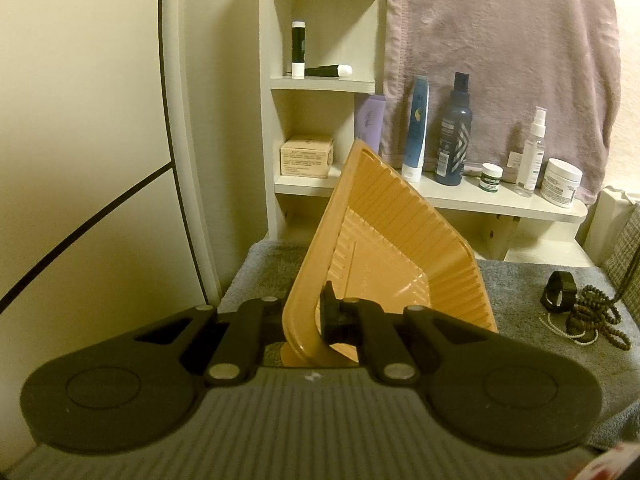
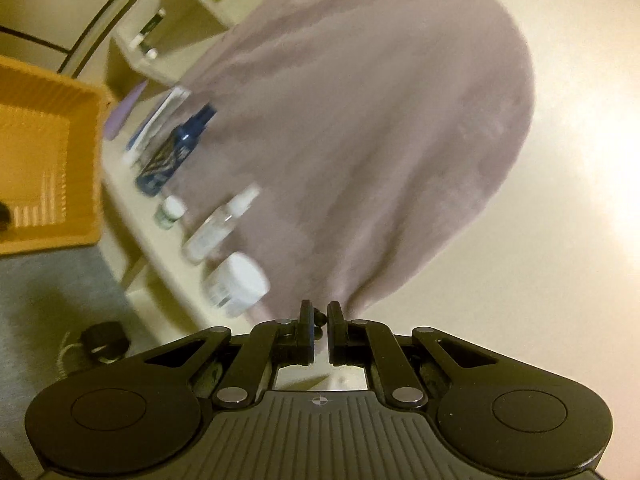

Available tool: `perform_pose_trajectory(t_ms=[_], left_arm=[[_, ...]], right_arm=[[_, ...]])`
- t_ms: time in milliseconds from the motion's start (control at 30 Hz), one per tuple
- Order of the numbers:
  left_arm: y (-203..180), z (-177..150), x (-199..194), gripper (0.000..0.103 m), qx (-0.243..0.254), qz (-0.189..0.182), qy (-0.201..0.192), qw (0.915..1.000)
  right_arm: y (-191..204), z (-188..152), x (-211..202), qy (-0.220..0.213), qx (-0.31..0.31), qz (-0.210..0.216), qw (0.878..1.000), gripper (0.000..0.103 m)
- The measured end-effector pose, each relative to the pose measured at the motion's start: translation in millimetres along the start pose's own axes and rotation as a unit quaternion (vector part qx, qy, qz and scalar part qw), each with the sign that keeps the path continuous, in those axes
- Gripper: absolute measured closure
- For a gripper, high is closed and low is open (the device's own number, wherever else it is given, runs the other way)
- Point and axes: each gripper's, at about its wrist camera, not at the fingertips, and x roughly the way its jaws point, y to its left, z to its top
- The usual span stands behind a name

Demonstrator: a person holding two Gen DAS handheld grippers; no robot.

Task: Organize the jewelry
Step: 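Lift the green bead necklace high with the right tool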

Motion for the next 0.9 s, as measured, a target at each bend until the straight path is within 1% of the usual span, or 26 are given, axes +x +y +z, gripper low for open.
perform_pose_trajectory(t_ms=[333, 567, 900], left_arm=[[-1.6, 0.7, -1.1, 0.096, 0.002, 0.0, -0.001, 1.0], [-2.6, 1.2, -1.9, 0.096, 0.003, -0.001, -0.001, 1.0], [-4.1, 1.2, -1.5, 0.096, 0.004, -0.002, -0.002, 1.0]], right_arm=[[-35.7, 37.1, -16.7, -0.053, -0.023, -0.032, 0.998, 0.097], [-57.1, 67.1, -22.5, -0.087, -0.036, -0.037, 0.995, 0.097], [-82.0, 114.2, -39.5, -0.14, -0.032, -0.035, 0.989, 0.097]])
